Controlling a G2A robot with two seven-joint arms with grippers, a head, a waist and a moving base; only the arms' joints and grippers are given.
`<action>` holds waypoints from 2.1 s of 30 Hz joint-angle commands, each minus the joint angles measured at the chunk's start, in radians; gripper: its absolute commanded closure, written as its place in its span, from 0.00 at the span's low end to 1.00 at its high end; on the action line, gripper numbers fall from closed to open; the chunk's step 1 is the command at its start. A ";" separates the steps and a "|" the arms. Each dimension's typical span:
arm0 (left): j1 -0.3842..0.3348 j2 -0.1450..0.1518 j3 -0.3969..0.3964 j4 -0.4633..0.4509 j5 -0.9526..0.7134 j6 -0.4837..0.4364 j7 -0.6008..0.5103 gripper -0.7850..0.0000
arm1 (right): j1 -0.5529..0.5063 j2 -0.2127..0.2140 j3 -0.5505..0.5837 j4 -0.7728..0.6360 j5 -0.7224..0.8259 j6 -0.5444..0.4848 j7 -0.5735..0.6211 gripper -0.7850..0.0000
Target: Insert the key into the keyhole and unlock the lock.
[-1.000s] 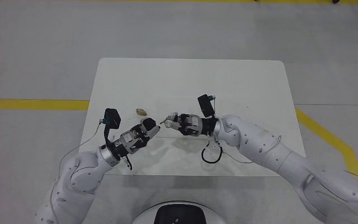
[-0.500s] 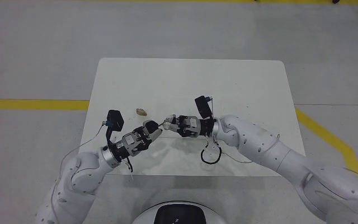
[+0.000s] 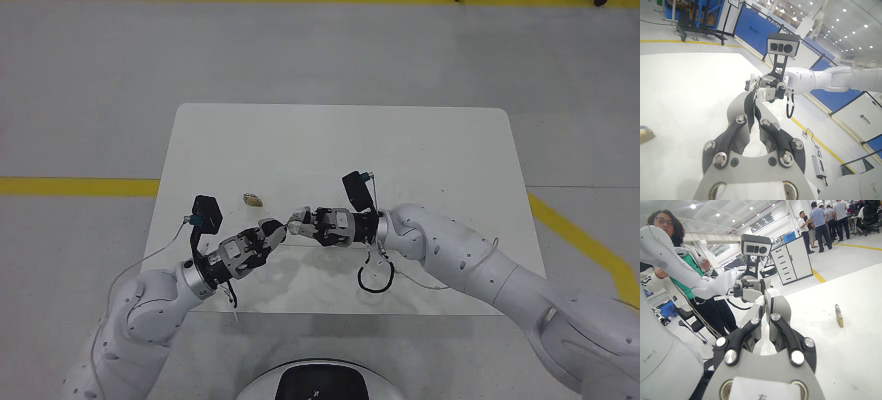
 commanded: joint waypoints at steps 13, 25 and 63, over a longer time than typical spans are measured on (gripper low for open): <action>-0.013 0.008 -0.034 0.007 -0.011 0.005 -0.005 1.00 | 0.005 0.003 0.000 0.003 0.019 0.000 0.041 0.57; -0.004 0.019 -0.053 -0.011 0.034 -0.009 -0.061 1.00 | 0.014 0.015 0.007 -0.007 0.018 0.000 0.045 0.62; 0.015 0.031 -0.031 -0.031 0.050 0.040 -0.029 0.00 | 0.003 0.007 0.012 0.002 0.037 0.000 0.101 1.00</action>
